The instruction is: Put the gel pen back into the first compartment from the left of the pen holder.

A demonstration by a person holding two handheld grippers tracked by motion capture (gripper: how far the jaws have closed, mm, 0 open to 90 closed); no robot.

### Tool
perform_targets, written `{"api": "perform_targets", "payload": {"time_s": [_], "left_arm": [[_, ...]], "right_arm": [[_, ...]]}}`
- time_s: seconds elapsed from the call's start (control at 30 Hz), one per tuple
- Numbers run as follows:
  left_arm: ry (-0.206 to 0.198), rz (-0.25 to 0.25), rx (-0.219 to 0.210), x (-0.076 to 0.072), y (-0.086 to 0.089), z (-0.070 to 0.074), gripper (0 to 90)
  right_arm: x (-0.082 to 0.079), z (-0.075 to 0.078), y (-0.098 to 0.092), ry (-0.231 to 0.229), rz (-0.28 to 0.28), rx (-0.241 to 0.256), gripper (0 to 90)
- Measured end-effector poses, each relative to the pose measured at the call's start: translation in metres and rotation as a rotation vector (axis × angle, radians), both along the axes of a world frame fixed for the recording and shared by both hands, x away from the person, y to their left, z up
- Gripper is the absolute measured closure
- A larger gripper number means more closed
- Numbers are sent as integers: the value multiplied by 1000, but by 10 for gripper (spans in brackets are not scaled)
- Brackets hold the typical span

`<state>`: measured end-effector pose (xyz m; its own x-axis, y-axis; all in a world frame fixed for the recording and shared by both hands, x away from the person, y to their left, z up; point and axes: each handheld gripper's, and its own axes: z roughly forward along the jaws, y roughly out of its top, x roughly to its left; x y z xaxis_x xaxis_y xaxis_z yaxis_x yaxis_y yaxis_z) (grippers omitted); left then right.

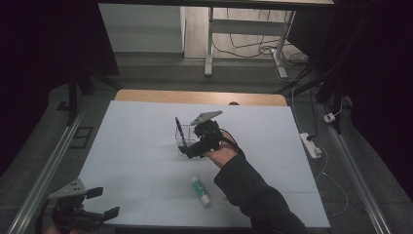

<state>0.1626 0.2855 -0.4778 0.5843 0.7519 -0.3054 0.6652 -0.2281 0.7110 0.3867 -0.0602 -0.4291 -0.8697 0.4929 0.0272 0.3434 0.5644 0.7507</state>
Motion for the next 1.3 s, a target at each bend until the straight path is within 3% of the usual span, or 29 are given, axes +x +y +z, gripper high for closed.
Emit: {"api": "perform_targets", "payload": {"time_s": [0.4, 0.83, 1.3], "left_arm": [[2, 1, 0, 0, 0, 0, 10], [0, 1, 3, 0, 0, 0, 10], [0, 2, 4, 0, -1, 0, 10]], "right_arm": [[-20, -10, -11, 1, 29, -49, 0], [-38, -15, -22, 45, 51, -68, 0], [-57, -20, -52, 79, 37, -102, 0]]}}
